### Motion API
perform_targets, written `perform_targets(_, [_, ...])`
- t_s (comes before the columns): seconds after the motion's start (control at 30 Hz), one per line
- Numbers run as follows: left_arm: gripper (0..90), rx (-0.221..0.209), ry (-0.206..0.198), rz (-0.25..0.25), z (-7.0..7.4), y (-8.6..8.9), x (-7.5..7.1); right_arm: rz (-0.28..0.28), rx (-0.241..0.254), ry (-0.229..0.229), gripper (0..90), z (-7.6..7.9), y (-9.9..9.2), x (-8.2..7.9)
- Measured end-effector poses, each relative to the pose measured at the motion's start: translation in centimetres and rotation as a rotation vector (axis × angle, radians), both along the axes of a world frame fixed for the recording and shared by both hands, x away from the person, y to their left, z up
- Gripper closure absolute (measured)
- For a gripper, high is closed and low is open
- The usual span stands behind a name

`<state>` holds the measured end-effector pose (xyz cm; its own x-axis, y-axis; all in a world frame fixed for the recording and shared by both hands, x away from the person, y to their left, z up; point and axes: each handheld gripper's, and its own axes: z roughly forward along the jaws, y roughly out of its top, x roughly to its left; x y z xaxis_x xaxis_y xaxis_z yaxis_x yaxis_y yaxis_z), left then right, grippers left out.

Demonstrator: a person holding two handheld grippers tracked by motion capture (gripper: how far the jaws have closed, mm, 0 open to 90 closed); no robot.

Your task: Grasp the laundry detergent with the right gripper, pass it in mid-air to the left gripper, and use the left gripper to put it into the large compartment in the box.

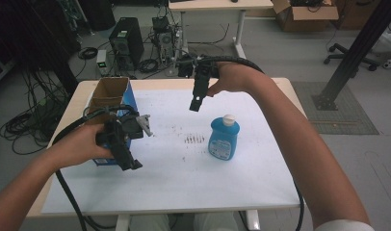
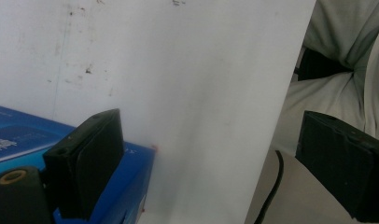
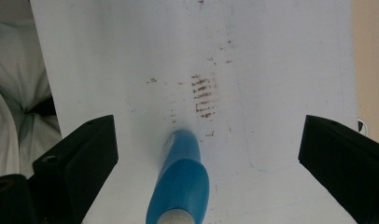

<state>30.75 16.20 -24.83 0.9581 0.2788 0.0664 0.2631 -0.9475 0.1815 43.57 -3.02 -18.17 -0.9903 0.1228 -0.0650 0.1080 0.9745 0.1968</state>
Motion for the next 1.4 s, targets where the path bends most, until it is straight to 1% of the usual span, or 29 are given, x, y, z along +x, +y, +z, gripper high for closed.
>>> perform_targets(0.2, [8.1, -0.006, -0.002, -0.002, 0.1, 0.1, 0.1, -0.001, 0.000, 0.002, 4.2, 0.1, -0.1, 0.0])
perform_targets(0.27, [7.8, 0.001, -0.004, -0.001, 0.2, 0.0, 0.2, -0.007, 0.001, -0.001, 4.1, 0.3, -0.3, -0.2])
perform_targets(0.3, [7.8, -0.006, -0.004, 0.001, 0.3, -0.1, 0.2, -0.007, 0.001, -0.001, 4.1, 0.3, -0.3, -0.2])
perform_targets(0.33, [7.8, -0.006, -0.013, -0.001, 0.5, -0.2, 0.3, -0.006, 0.001, 0.002, 4.1, 0.4, -0.5, -0.4])
perform_targets(0.37, [7.7, -0.006, -0.013, -0.001, 0.5, -0.2, 0.3, -0.006, 0.001, 0.002, 4.1, 0.4, -0.5, -0.4])
perform_targets(0.43, [7.7, -0.021, -0.016, 0.004, 0.6, -0.3, 0.3, -0.007, 0.007, 0.004, 4.1, 0.6, -0.7, -0.5])
perform_targets(0.57, [7.6, -0.019, -0.015, 0.002, 0.6, -0.4, 0.3, -0.021, 0.011, 0.004, 4.2, 1.1, -1.3, -0.7])
perform_targets(0.6, [7.6, -0.018, -0.015, 0.001, 0.6, -0.5, 0.3, -0.037, 0.018, 0.004, 4.2, 1.4, -1.7, -0.9])
perform_targets(0.67, [7.6, -0.016, -0.015, 0.002, 0.6, -0.5, 0.3, -0.039, 0.018, 0.004, 4.1, 1.5, -1.8, -1.0])
perform_targets(0.73, [7.5, -0.015, -0.012, 0.006, 0.6, -0.6, 0.4, -0.046, 0.013, 0.000, 4.0, 1.9, -2.4, -1.3])
perform_targets(0.77, [7.5, -0.018, -0.018, 0.003, 0.7, -0.7, 0.4, -0.046, 0.013, 0.000, 4.0, 1.9, -2.4, -1.3])
perform_targets(0.8, [7.6, -0.020, -0.018, 0.002, 0.7, -0.7, 0.4, -0.058, 0.016, 0.001, 4.0, 2.0, -2.6, -1.4])
perform_targets(0.87, [7.6, -0.021, -0.019, 0.001, 0.8, -0.8, 0.4, -0.063, 0.014, -0.003, 4.0, 2.3, -3.1, -1.6])
perform_targets(0.9, [7.6, -0.022, -0.021, 0.000, 0.8, -0.8, 0.4, -0.077, 0.015, -0.005, 3.8, 2.6, -3.6, -1.9])
perform_targets(0.97, [7.6, -0.029, -0.021, 0.004, 0.9, -0.9, 0.5, -0.079, 0.016, -0.006, 3.9, 2.7, -3.8, -2.0])
perform_targets(1.0, [7.6, -0.030, -0.021, 0.003, 0.9, -1.0, 0.5, -0.086, 0.014, -0.009, 3.8, 3.0, -4.3, -2.3])
perform_targets(1.17, [7.5, -0.030, -0.024, 0.004, 1.1, -1.2, 0.7, -0.102, 0.020, -0.008, 3.8, 3.5, -5.2, -2.9])
perform_targets(1.2, [7.5, -0.030, -0.023, 0.004, 1.1, -1.3, 0.7, -0.113, 0.024, -0.007, 3.8, 3.7, -5.7, -3.1])
perform_targets(1.23, [7.5, -0.030, -0.027, -0.001, 1.1, -1.3, 0.8, -0.113, 0.024, -0.007, 3.8, 3.7, -5.7, -3.1])
perform_targets(1.27, [7.5, -0.031, -0.027, 0.000, 1.1, -1.4, 0.8, -0.129, 0.035, -0.002, 3.8, 3.8, -6.2, -3.3])
perform_targets(1.4, [7.5, -0.030, -0.028, -0.001, 1.0, -1.5, 0.9, -0.143, 0.046, 0.011, 3.9, 3.8, -6.9, -3.5])
